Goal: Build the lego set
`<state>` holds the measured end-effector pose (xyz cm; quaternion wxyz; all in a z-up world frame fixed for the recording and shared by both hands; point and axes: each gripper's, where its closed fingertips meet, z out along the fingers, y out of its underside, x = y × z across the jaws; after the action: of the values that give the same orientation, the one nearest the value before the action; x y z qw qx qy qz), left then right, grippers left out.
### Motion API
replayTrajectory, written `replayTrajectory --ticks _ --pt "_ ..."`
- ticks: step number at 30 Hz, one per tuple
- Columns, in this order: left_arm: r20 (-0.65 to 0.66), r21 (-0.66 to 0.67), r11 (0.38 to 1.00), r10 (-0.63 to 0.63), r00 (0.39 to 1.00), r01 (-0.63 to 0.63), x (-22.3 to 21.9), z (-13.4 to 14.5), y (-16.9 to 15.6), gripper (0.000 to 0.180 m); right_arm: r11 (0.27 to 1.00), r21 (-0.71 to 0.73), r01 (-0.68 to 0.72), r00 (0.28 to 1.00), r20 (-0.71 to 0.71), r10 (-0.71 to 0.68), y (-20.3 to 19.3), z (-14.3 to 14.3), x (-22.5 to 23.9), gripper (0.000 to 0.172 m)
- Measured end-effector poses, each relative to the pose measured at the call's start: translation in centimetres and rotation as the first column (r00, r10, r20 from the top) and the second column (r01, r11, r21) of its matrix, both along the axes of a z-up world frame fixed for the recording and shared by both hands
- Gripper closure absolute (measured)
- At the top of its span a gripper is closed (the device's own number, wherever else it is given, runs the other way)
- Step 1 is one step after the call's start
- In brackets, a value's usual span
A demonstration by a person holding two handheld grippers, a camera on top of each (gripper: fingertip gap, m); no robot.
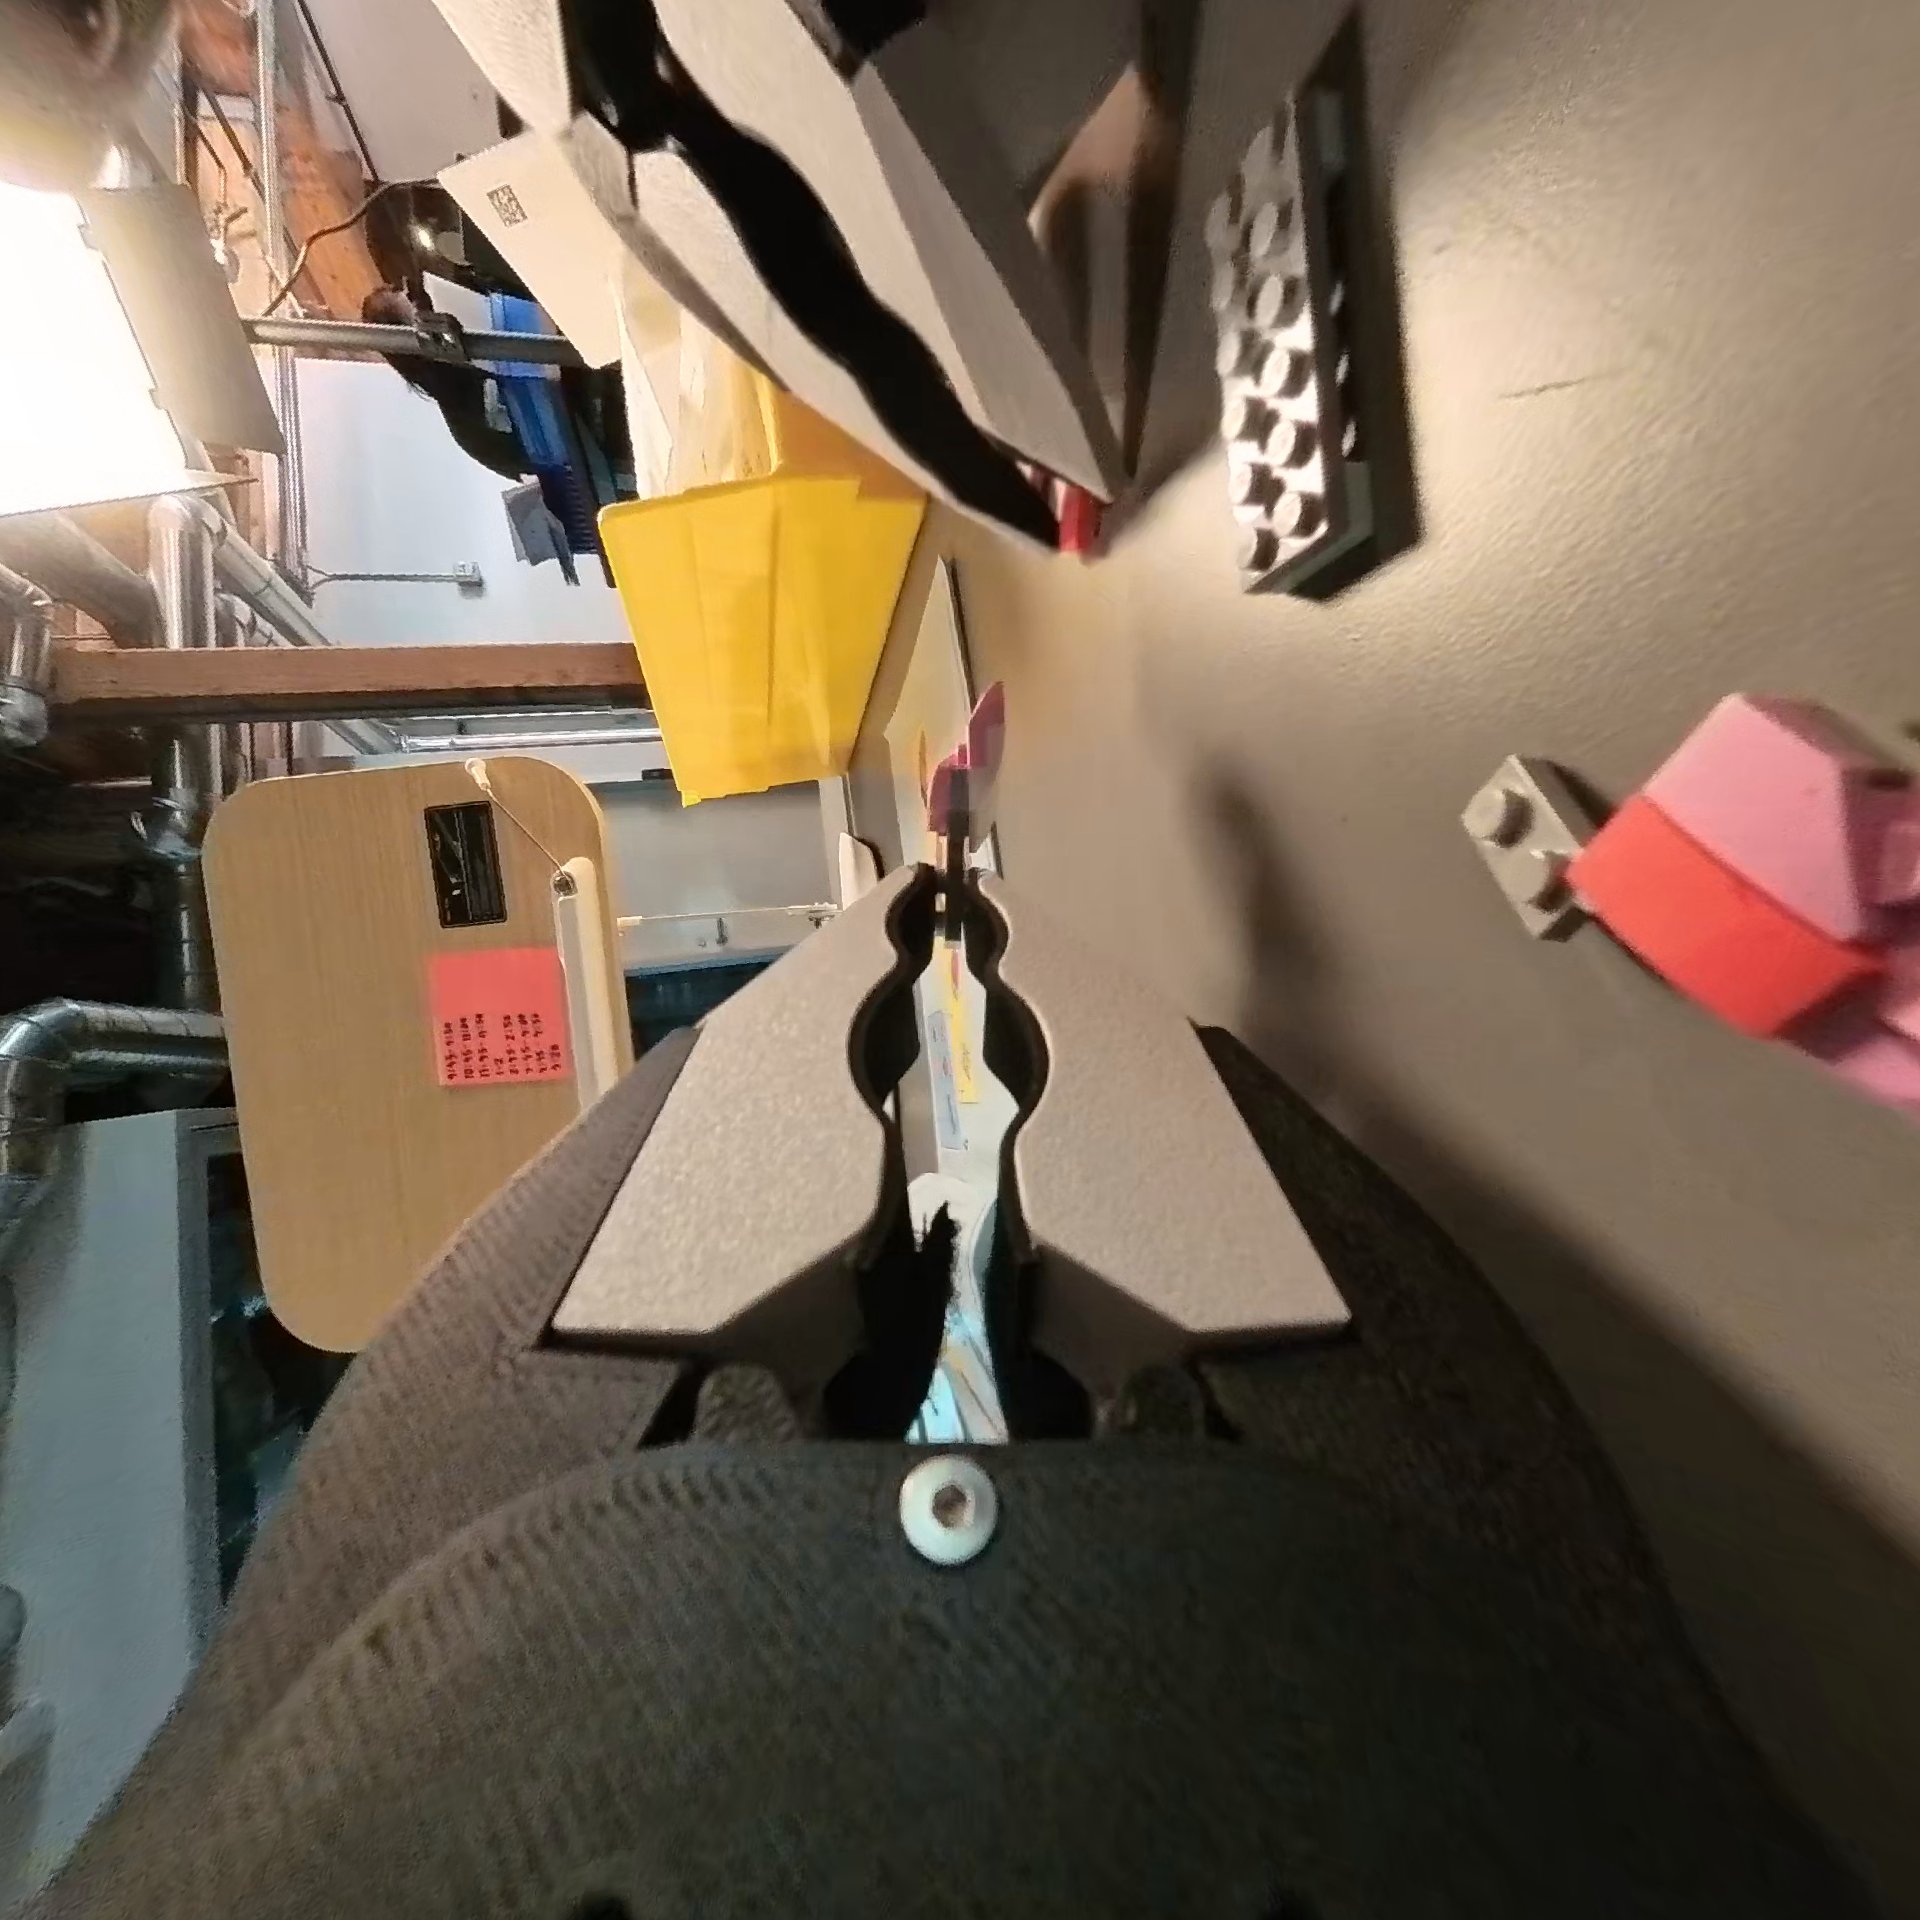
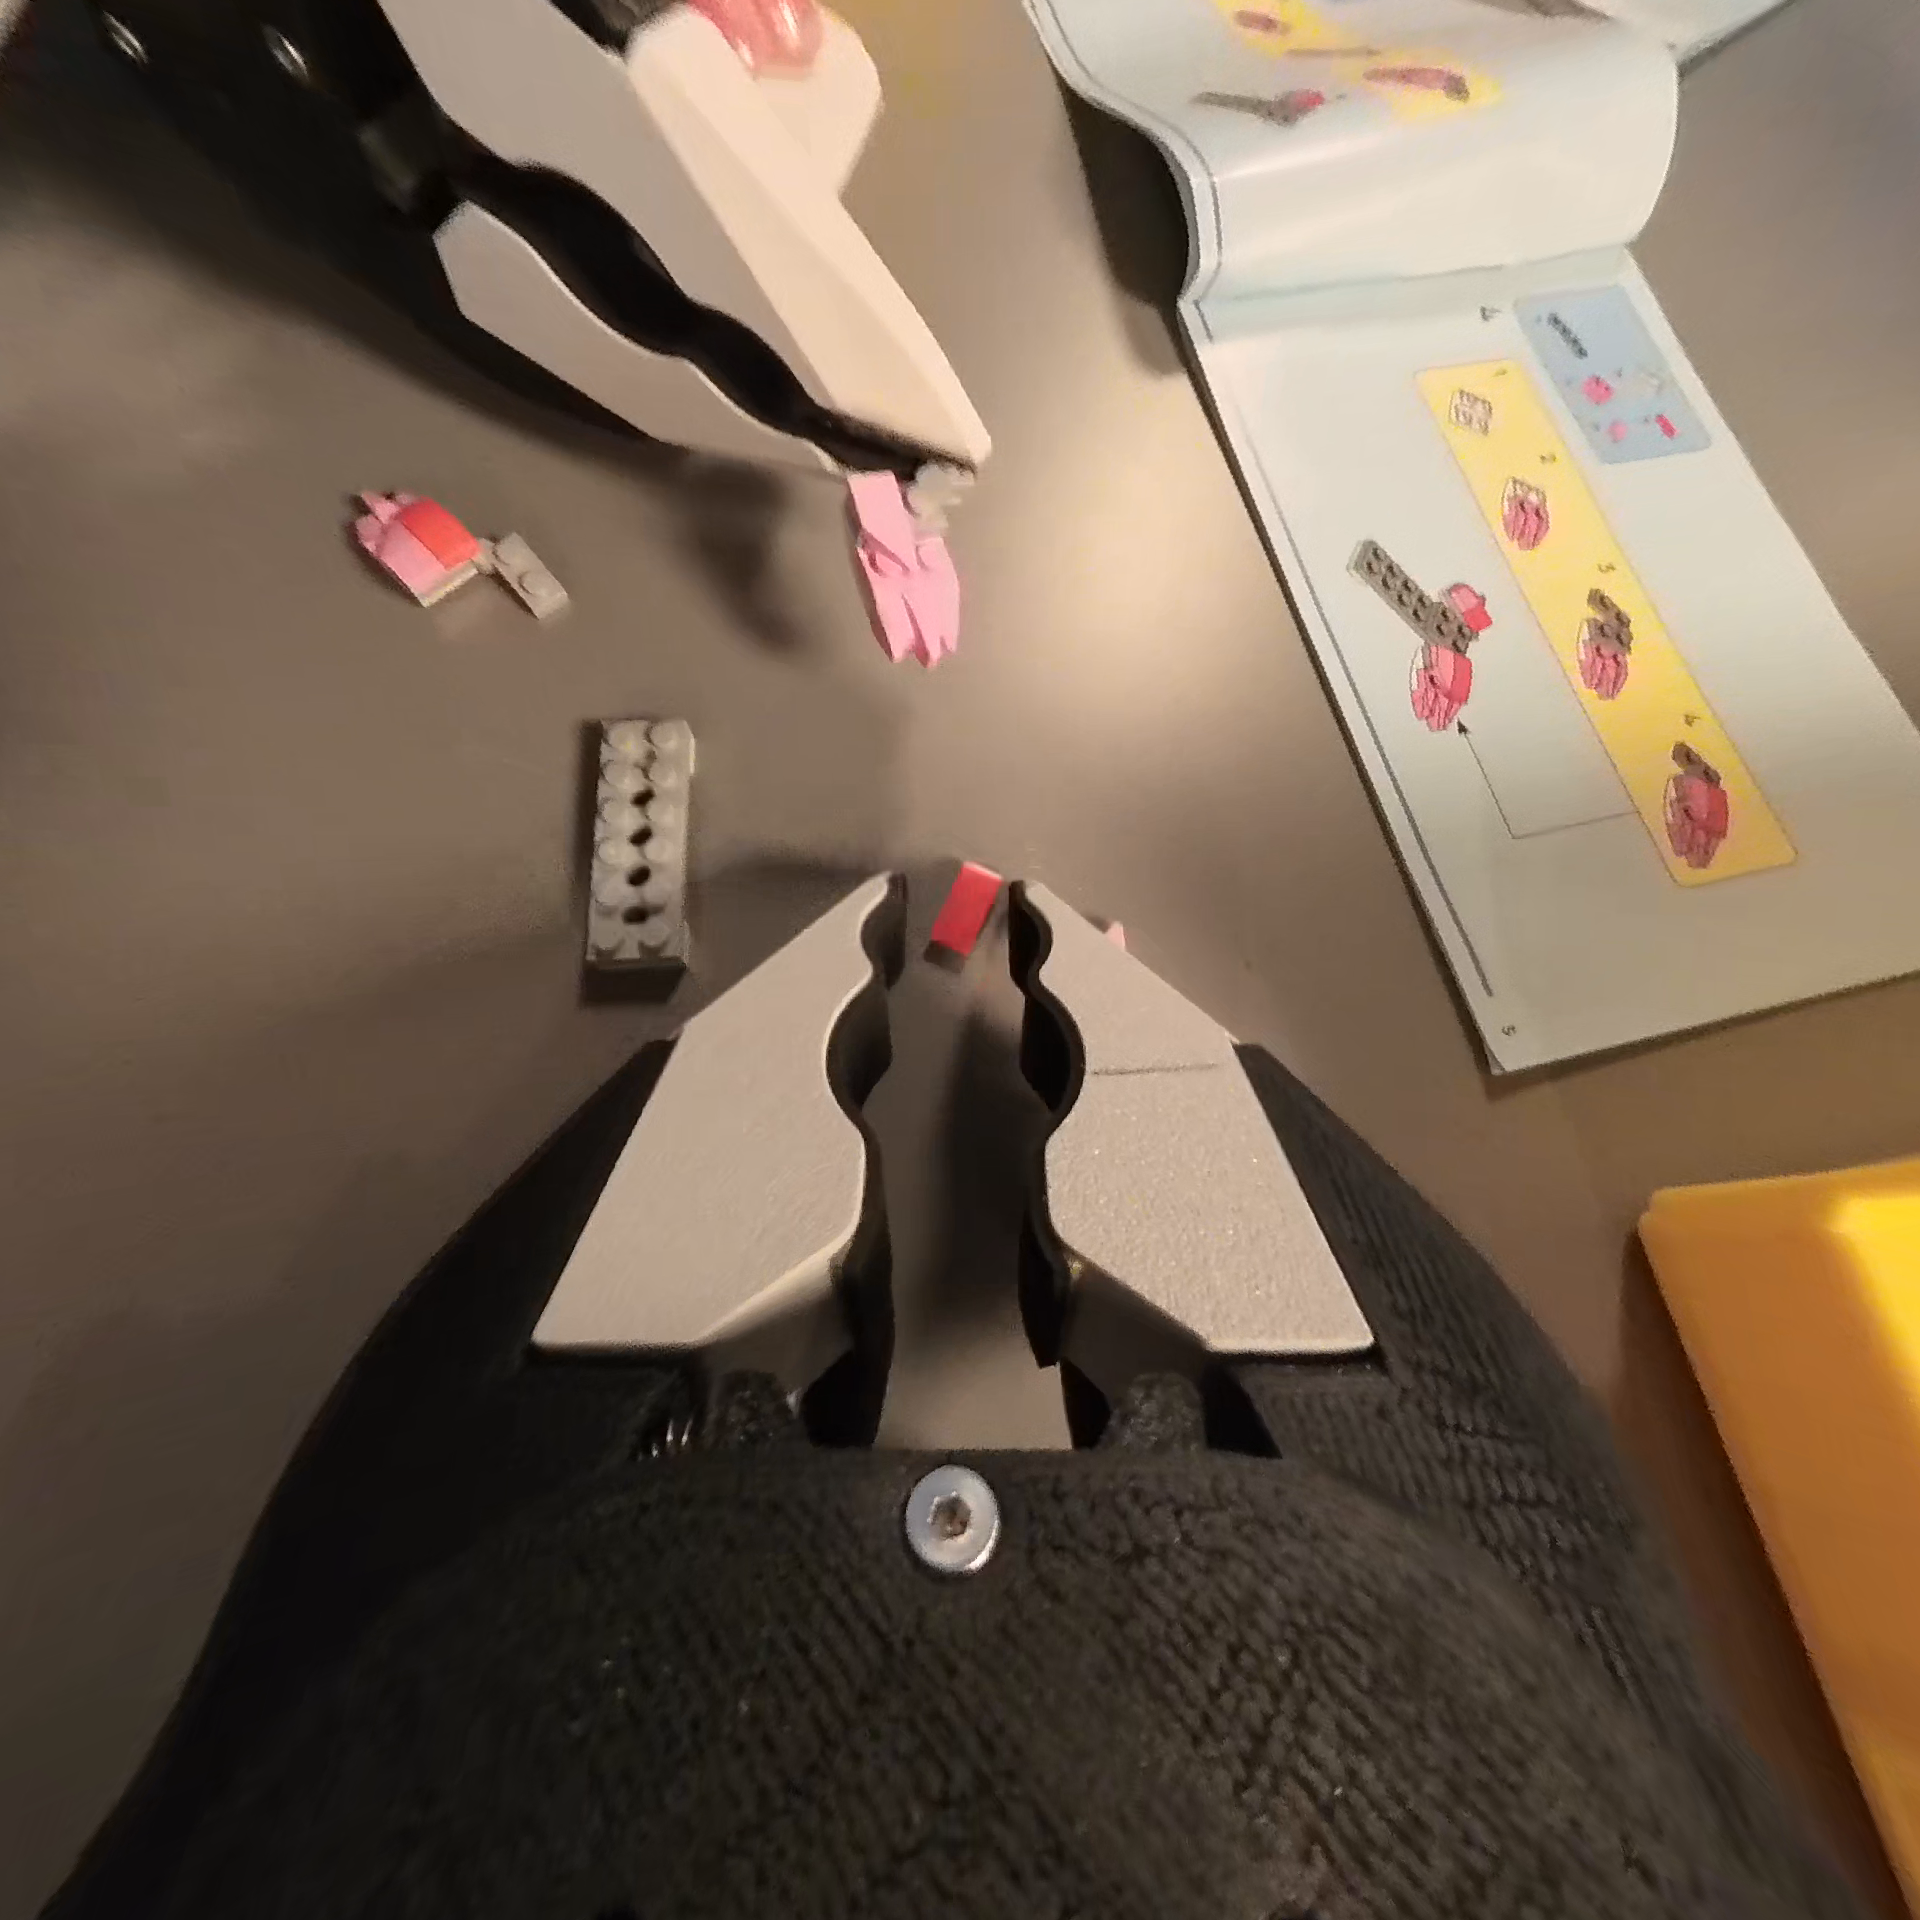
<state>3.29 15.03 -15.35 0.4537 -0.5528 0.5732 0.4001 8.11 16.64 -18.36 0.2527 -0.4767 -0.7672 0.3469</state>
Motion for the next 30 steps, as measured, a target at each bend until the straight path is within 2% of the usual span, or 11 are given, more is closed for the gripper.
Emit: replayTrajectory --ticks 3,5,8,10,17,30 --pt "-0.003 0.007 1.000 -0.009 1.000 0.009 0.2 0.1 -0.1 0.177 1.000 -0.010 0.016 1.000 0.017 -0.016 0.2 -0.1 0.1 0.166" --pt "-0.009 0.033 0.998 -0.049 0.999 0.049 0.8 0.5 -0.3 0.177 1.000 -0.014 0.002 1.000 -0.015 -0.002 -0.1 0.6 0.0 0.166" --pt "-0.021 0.074 0.986 -0.147 0.989 0.148 2.6 1.0 -1.2 0.178 0.971 -0.209 -0.119 0.978 -0.191 0.079 -2.8 5.0 0.0 0.167" --pt "-0.034 0.096 0.978 -0.181 0.983 0.184 3.4 1.3 -1.6 0.177 0.941 -0.283 -0.184 0.963 -0.244 0.115 -3.9 6.7 0.5 0.167" --pt "-0.086 0.150 0.958 -0.234 0.968 0.245 4.9 1.8 -2.2 0.177 0.945 -0.240 -0.220 0.966 -0.187 0.177 -5.4 5.3 0.5 0.166" --pt "-0.108 0.179 0.954 -0.226 0.968 0.242 5.0 2.2 -2.3 0.177 0.944 -0.248 -0.219 0.964 -0.203 0.171 -5.7 5.7 0.4 0.164"
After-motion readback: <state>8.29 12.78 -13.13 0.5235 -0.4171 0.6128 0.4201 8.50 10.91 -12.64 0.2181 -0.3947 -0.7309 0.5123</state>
